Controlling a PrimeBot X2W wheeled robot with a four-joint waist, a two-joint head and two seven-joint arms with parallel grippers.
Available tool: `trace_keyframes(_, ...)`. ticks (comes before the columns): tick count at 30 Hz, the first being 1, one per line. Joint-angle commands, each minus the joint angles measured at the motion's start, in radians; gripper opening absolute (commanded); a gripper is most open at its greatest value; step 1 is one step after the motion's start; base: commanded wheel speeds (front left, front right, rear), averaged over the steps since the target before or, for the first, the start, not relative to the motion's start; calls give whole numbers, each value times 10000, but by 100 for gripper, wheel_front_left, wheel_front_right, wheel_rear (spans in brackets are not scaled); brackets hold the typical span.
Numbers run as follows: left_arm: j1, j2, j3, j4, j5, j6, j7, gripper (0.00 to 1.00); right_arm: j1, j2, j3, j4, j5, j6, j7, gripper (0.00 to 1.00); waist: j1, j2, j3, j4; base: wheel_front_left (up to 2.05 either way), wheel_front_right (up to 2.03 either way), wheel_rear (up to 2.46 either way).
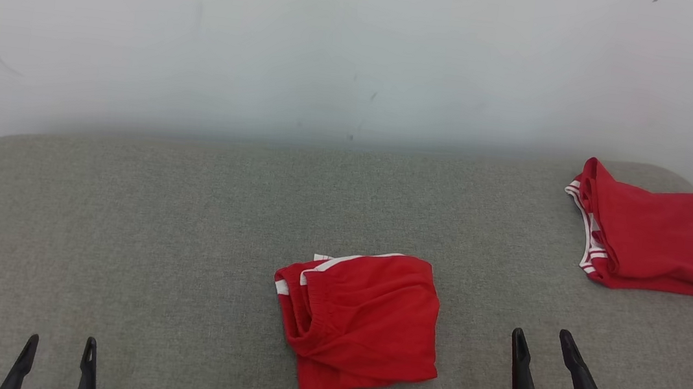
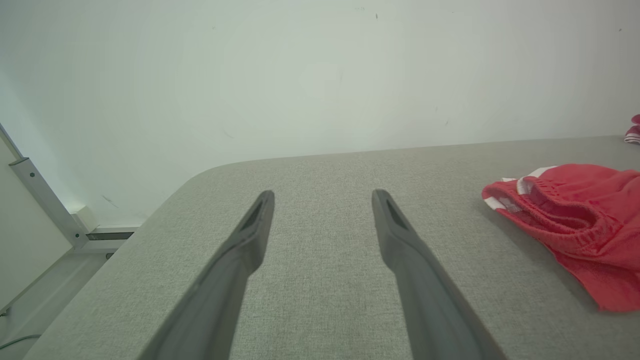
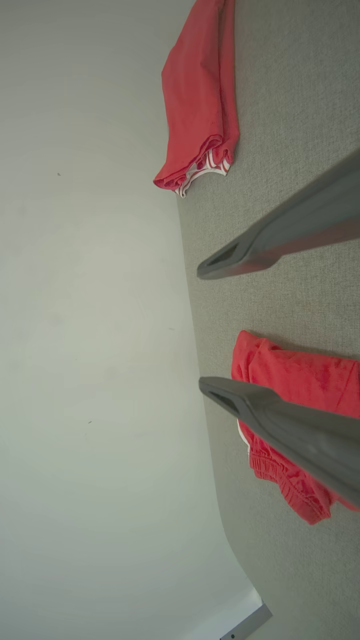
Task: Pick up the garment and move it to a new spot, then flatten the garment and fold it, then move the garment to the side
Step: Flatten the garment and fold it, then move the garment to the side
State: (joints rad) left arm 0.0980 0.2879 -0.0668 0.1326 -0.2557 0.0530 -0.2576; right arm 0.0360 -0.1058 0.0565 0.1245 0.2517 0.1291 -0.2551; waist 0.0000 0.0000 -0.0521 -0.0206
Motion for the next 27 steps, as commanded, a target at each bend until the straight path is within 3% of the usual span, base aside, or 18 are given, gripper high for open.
trace_keyframes(1, 1, 35, -27, -38, -6, 60, 31, 100, 50, 41, -9, 19, -66, 20, 19, 100, 0, 0, -3, 4, 0, 0, 0)
trace_keyframes(15, -231, -33, -239, -151, 3, 143, 53, 100, -1330, -127, 490, 955, -143, 20, 591, 100, 0, 0, 221, 285, 0, 0, 0)
trace_keyframes(27, -951, -290, -830, 48, 149, -39, 17, 100, -3940, -174, 875, 5425, -173, 20, 906, 100, 0, 0, 876, 1201, 0, 0, 0)
